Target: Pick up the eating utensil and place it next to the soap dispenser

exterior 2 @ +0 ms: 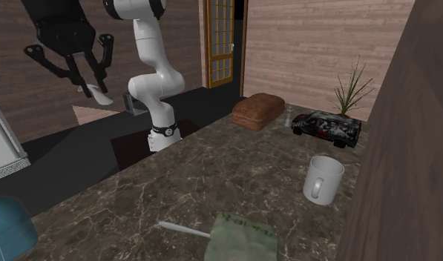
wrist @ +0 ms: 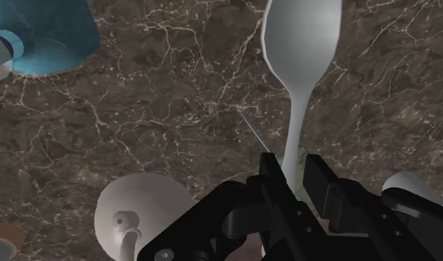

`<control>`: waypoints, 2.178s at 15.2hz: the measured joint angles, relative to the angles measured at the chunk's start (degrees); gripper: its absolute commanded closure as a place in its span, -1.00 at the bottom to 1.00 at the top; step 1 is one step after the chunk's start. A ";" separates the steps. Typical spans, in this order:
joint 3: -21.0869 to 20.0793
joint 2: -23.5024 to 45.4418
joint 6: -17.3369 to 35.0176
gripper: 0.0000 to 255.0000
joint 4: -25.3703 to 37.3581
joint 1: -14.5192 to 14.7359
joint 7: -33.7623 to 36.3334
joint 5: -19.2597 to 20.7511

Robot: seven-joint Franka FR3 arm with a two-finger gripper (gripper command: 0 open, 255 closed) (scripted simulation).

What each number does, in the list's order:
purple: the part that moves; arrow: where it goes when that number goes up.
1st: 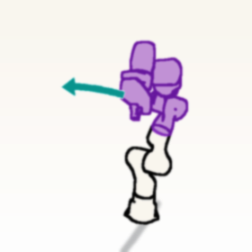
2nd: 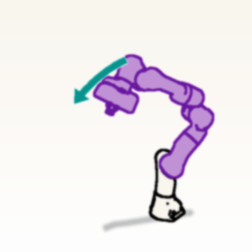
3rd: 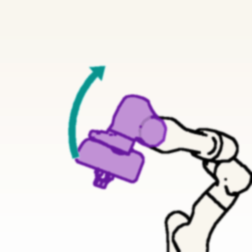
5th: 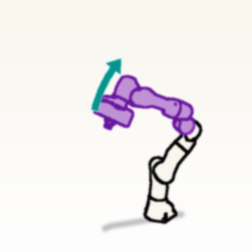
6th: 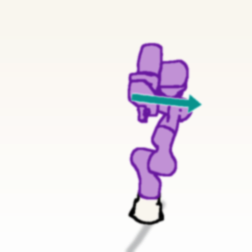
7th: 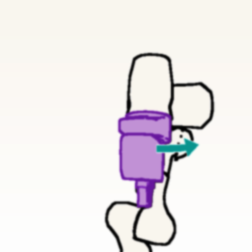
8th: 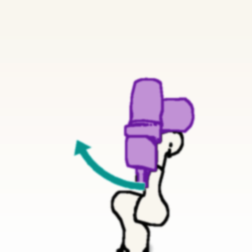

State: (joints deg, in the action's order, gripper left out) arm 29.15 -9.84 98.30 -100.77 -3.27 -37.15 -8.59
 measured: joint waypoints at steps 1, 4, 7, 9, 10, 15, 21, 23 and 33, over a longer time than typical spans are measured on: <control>0.34 0.43 0.30 1.00 -0.02 -0.14 -0.59 -0.21; 0.80 0.88 2.24 1.00 -1.72 -0.36 -1.68 -0.48; 0.79 0.59 4.40 1.00 -4.17 -0.41 -2.05 -0.40; 0.73 0.47 6.00 1.00 -5.89 -0.40 -2.24 -0.40; 0.72 0.27 6.75 1.00 -6.83 -0.43 -2.36 -0.34; 0.76 0.11 10.63 1.00 -10.89 -0.49 -3.06 -0.44; 1.00 0.81 15.01 1.00 -14.79 -0.49 -4.22 -1.10; 1.03 0.76 16.56 1.00 -16.42 -0.51 -4.57 -1.19; 1.58 2.96 23.56 1.00 -21.81 -0.37 -7.13 -3.15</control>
State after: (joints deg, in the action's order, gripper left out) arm 30.73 -6.89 121.86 -122.58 -3.64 -44.28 -11.74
